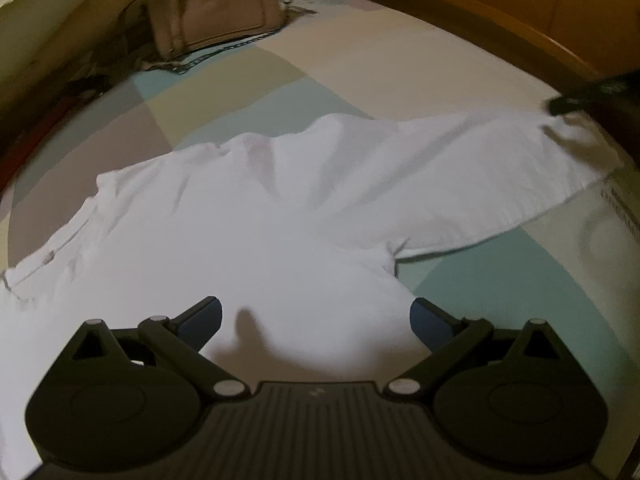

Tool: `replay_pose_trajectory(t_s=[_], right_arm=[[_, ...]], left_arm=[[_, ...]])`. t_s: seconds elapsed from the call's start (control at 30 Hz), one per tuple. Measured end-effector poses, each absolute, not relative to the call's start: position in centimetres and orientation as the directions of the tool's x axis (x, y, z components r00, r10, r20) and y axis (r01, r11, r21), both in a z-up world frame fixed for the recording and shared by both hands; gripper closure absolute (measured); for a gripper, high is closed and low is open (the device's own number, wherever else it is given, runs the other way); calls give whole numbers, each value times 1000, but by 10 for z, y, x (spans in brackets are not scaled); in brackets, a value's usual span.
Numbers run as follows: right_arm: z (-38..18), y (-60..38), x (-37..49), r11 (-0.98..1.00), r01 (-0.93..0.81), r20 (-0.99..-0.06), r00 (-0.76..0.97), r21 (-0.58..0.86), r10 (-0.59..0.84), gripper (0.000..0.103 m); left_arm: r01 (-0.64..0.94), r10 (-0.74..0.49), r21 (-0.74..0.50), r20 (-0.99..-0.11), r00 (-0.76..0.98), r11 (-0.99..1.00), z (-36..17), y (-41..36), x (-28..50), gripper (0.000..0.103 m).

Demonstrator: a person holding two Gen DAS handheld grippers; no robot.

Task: Fold clothes

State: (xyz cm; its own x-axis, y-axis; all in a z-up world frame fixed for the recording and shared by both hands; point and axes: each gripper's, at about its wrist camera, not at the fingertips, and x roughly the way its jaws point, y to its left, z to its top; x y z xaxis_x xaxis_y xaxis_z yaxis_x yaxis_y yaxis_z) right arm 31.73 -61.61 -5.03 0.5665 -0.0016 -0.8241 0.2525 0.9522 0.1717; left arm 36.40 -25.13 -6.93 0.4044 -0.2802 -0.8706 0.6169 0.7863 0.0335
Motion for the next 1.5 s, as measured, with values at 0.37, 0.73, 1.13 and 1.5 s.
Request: replay_pose_trajectory(t_s=[0.37, 0.73, 1.13, 1.5], right_arm=[[-79, -672, 257, 847, 490, -845, 526, 207, -98, 40], [-83, -619, 276, 957, 290, -831, 539, 28, -139, 23], [-81, -626, 254, 933, 359, -858, 475, -17, -198, 0], [-94, -564, 295, 981, 159, -829, 529, -109, -178, 0]], left_arm=[[700, -308, 57, -871, 384, 712, -69, -268, 358, 3], [721, -347, 71, -841, 414, 689, -67, -292, 367, 3], [723, -352, 8, -870, 345, 690, -95, -272, 363, 4], [723, -517, -133, -785, 340, 678, -59, -297, 424, 3]])
